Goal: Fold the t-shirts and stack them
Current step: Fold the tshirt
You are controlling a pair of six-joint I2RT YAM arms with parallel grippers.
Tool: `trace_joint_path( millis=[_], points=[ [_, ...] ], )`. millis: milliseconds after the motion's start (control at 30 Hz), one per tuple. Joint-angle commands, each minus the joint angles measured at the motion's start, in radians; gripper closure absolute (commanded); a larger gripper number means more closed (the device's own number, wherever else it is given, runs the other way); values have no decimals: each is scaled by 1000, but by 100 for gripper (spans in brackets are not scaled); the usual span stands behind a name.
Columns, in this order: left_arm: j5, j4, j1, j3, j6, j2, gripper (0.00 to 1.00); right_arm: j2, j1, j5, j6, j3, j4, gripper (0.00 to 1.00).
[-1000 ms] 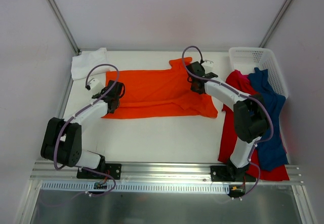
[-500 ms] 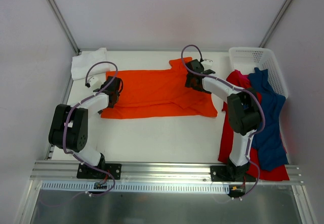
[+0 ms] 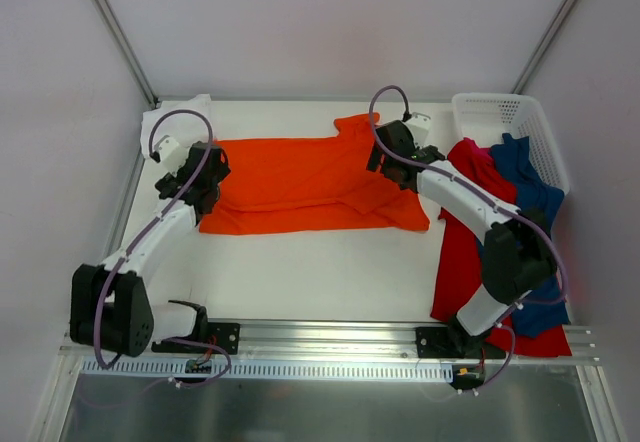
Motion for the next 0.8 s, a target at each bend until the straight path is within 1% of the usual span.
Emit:
trace_joint_path(
  millis=[0,67,133,233,300,333,400,500,533,633,767],
  points=[
    [67,1,12,-84,40,-122,2,-97,40,-64,56,-77,35,0],
    [85,1,11,-139,54,-196,3,-115,63,-104,86,-101,47,1],
    [107,-2,11,-197,66,-274,3,-128,85,-148,105,-143,77,8],
    [140,-2,12,-250,84,-372,3,-125,100,-205,148,-192,122,9],
    [151,-3,12,-293,92,-411,3,-93,106,-244,168,-207,179,11],
    [162,-5,11,-305,98,-443,3,-76,110,-286,172,-218,218,12],
    [170,-5,11,-337,107,-467,3,-28,111,-314,177,-223,252,12],
    [179,-5,11,-368,127,-506,3,22,111,-348,180,-233,323,16],
    [182,-6,11,-382,127,-512,3,33,110,-347,180,-230,331,18],
    [185,-8,11,-397,127,-524,3,68,111,-343,177,-207,331,19],
    [171,-8,11,-408,129,-521,3,75,111,-327,180,-204,328,20]
  ],
)
